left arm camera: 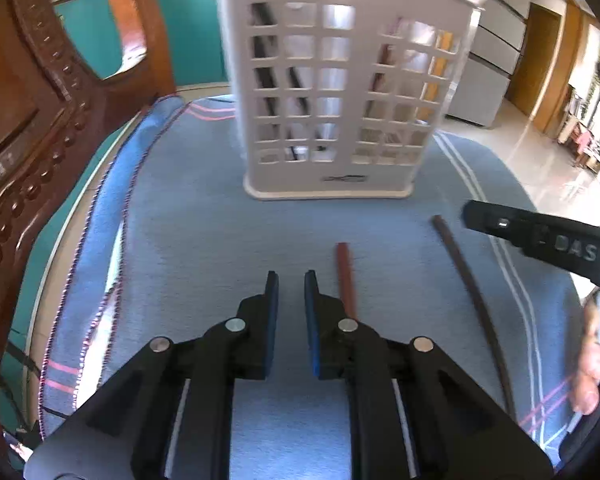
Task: Organize utensils
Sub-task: 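Move both tools back over the remaining chopsticks on the cloth, then grasp a dark chopstick with the right tool while the left tool grasps a reddish chopstick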
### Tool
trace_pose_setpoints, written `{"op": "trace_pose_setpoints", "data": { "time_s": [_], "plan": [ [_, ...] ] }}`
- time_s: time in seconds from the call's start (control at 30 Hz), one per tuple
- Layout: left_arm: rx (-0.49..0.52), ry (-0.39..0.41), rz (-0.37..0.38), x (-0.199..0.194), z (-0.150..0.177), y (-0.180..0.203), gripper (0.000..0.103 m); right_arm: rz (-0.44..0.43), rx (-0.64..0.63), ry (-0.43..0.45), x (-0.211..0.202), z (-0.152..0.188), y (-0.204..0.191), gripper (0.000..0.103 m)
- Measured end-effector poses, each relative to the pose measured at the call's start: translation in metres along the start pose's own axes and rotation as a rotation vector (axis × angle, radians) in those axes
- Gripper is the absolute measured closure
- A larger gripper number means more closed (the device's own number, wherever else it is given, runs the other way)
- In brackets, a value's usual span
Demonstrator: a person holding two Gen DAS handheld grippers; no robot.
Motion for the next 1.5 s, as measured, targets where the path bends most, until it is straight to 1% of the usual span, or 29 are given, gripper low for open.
{"op": "trace_pose_setpoints", "data": {
  "time_s": [0.03, 0.13, 0.17, 0.3, 0.33, 0.4, 0.43, 0.5, 0.67, 0.77, 0.83, 0.9, 0.97, 1.03, 1.13, 1.23, 1.27, 1.3, 1.33, 1.4, 1.5],
  "plan": [
    [0.017, 0.003, 0.009, -0.001, 0.001, 0.004, 0.083, 0.0, 0.0, -0.001, 0.0, 0.0, 0.0, 0.061],
    [0.067, -0.02, -0.004, 0.004, 0.005, 0.013, 0.082, 0.001, 0.0, -0.001, 0.001, 0.0, 0.0, 0.059],
    [0.075, -0.005, -0.014, 0.004, 0.005, 0.014, 0.082, 0.001, 0.0, -0.003, 0.001, 0.001, 0.0, 0.059],
    [0.074, -0.008, -0.015, 0.006, 0.003, 0.019, 0.082, 0.001, -0.002, -0.007, 0.001, 0.001, -0.001, 0.059],
    [0.073, -0.006, -0.022, 0.007, 0.002, 0.018, 0.088, 0.001, -0.003, -0.008, 0.002, 0.001, -0.001, 0.059],
    [0.071, -0.006, -0.03, 0.008, 0.001, 0.014, 0.094, 0.002, -0.004, -0.009, 0.001, 0.001, -0.001, 0.059],
    [0.063, -0.008, -0.035, 0.009, 0.0, 0.011, 0.096, 0.003, -0.004, -0.01, 0.002, 0.002, -0.001, 0.059],
    [0.046, -0.011, -0.044, 0.009, 0.0, 0.005, 0.096, 0.004, -0.004, -0.01, 0.002, 0.002, -0.001, 0.059],
    [-0.039, -0.001, -0.052, 0.009, -0.014, -0.025, 0.096, 0.007, -0.004, -0.011, 0.001, 0.002, -0.001, 0.059],
    [-0.081, -0.006, -0.023, 0.009, -0.015, -0.032, 0.096, 0.007, -0.01, -0.018, 0.001, 0.002, -0.002, 0.059],
    [-0.087, -0.016, 0.009, 0.013, -0.018, -0.036, 0.096, 0.008, -0.013, -0.02, 0.001, 0.003, -0.002, 0.059],
    [-0.055, -0.014, 0.028, 0.012, -0.016, -0.025, 0.096, 0.01, -0.01, -0.019, 0.002, 0.002, -0.002, 0.057],
    [-0.012, -0.008, 0.045, 0.01, -0.014, -0.014, 0.089, 0.011, -0.003, -0.014, 0.001, 0.002, -0.001, 0.055],
    [0.023, -0.003, 0.068, 0.007, -0.012, -0.003, 0.079, 0.011, 0.0, -0.013, 0.0, 0.002, 0.0, 0.054],
    [0.074, -0.002, 0.093, 0.005, -0.01, 0.01, 0.076, 0.013, -0.003, -0.016, 0.001, 0.002, -0.001, 0.054],
    [0.121, -0.018, 0.074, 0.01, -0.005, 0.024, 0.076, 0.013, -0.005, -0.021, 0.002, 0.003, -0.001, 0.054],
    [0.128, -0.011, 0.066, 0.011, -0.003, 0.025, 0.076, 0.013, -0.005, -0.021, 0.002, 0.002, -0.001, 0.054],
    [0.134, -0.006, 0.058, 0.008, 0.0, 0.028, 0.077, 0.013, -0.005, -0.021, 0.002, 0.002, -0.001, 0.053],
    [0.134, -0.007, 0.057, 0.008, -0.001, 0.027, 0.081, 0.013, -0.004, -0.02, 0.002, 0.002, 0.0, 0.053],
    [0.127, -0.007, 0.045, 0.01, 0.0, 0.025, 0.087, 0.014, -0.002, -0.02, 0.002, 0.002, 0.0, 0.053],
    [0.114, -0.005, 0.02, 0.009, 0.002, 0.021, 0.092, 0.015, -0.003, -0.023, 0.003, 0.002, -0.001, 0.053]
  ]
}}
Point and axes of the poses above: each gripper's, at about its wrist camera, not at the fingertips, and x roughly the way its jaws point, y to its right, z to its underside, the point moved 4 cm from there along x, roughly the way its jaws point, and after that the axes turned 10 degrees about -z, right-handed, at the moved point
